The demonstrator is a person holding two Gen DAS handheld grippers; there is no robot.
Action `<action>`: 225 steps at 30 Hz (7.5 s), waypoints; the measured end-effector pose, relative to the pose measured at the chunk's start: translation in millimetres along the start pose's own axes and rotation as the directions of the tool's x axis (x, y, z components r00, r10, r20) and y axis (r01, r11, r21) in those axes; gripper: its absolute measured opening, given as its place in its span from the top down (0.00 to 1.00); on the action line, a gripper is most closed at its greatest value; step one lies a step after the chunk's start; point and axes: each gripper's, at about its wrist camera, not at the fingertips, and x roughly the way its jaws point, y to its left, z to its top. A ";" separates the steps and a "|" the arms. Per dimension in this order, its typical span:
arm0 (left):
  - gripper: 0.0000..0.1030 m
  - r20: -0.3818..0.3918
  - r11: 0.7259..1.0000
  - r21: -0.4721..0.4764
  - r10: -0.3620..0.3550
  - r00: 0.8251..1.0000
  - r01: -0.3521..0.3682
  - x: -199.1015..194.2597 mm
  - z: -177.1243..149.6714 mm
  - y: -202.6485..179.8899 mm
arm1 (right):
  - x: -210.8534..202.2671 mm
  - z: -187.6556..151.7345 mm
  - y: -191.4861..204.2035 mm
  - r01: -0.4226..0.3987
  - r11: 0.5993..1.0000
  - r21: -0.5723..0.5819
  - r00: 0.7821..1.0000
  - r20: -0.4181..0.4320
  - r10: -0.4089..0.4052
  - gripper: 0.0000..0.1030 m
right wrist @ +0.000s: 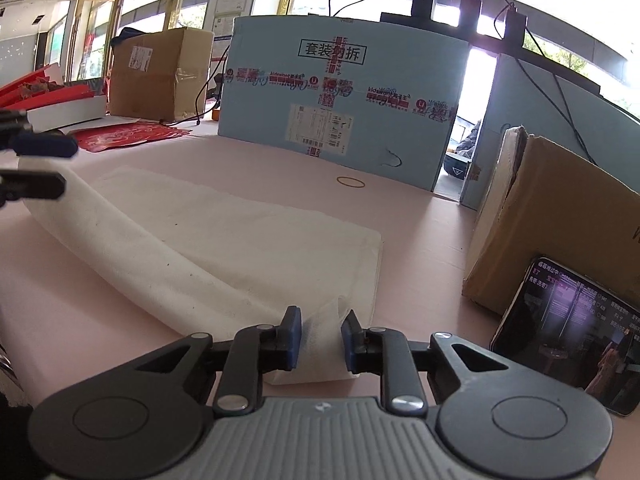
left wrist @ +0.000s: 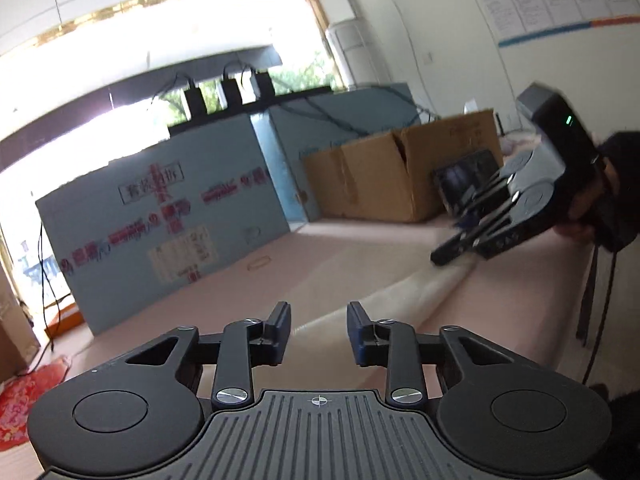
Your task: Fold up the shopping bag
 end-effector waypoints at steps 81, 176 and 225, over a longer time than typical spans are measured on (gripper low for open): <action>0.80 -0.031 0.769 -0.589 -0.329 0.944 0.249 8.0 -56.0 118.4 | 18.0 9.3 -102.5 -0.341 0.809 0.478 0.900 -0.083 0.428 0.82; 0.74 0.037 0.658 -0.654 -0.466 0.884 0.375 32.2 -60.9 139.7 | 11.4 -2.3 -107.8 -0.519 0.700 0.490 0.788 -0.043 0.614 0.79; 0.66 -0.119 0.981 -0.125 -0.162 0.980 0.147 51.2 3.0 43.5 | -28.1 -8.7 37.0 0.143 0.921 -0.362 0.979 -0.086 -0.186 0.38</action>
